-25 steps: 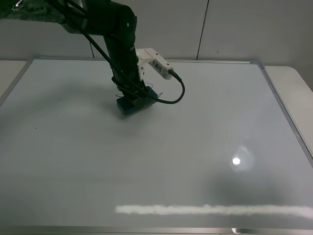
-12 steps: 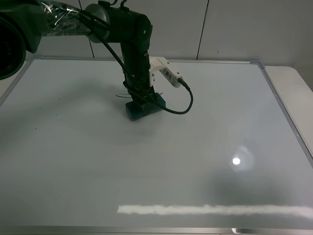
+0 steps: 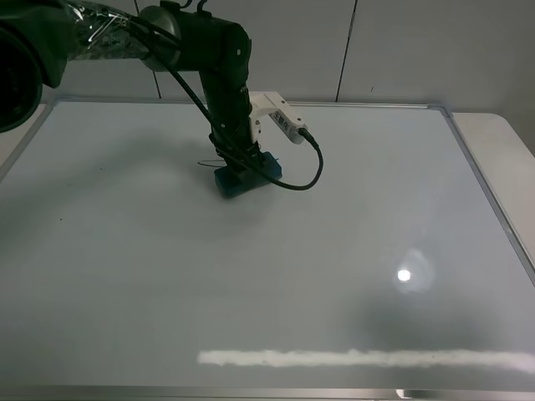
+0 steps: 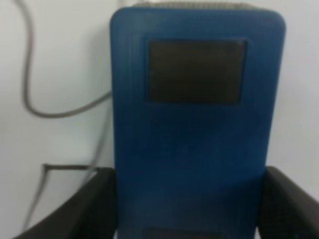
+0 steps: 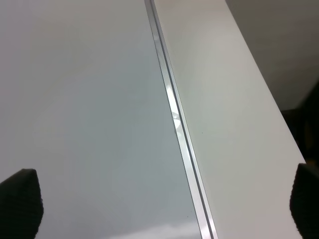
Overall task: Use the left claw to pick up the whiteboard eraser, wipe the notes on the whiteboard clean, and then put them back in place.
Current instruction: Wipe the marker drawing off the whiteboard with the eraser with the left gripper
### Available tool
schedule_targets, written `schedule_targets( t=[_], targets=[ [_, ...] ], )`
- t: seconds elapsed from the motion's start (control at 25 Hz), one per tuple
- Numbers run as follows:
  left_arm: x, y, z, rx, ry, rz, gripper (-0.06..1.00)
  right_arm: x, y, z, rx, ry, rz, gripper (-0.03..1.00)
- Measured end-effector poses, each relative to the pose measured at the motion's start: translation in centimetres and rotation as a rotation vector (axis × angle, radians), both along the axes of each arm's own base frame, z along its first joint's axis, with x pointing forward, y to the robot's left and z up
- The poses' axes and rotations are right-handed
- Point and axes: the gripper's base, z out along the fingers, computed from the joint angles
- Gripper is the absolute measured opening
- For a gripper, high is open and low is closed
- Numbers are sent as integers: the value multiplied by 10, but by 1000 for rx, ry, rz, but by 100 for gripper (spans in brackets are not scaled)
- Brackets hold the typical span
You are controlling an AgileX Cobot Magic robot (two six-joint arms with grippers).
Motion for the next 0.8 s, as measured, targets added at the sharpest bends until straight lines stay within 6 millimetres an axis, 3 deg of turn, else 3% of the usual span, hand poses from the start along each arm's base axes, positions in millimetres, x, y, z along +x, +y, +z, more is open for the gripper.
schedule_targets(
  t=[0.56, 0.8],
  targets=[
    [45, 86, 2, -17, -24, 150, 56, 0, 0, 0, 0, 0, 0, 99],
    [52, 106, 2, -14, -28, 176, 56, 0, 0, 0, 0, 0, 0, 99]
  ],
)
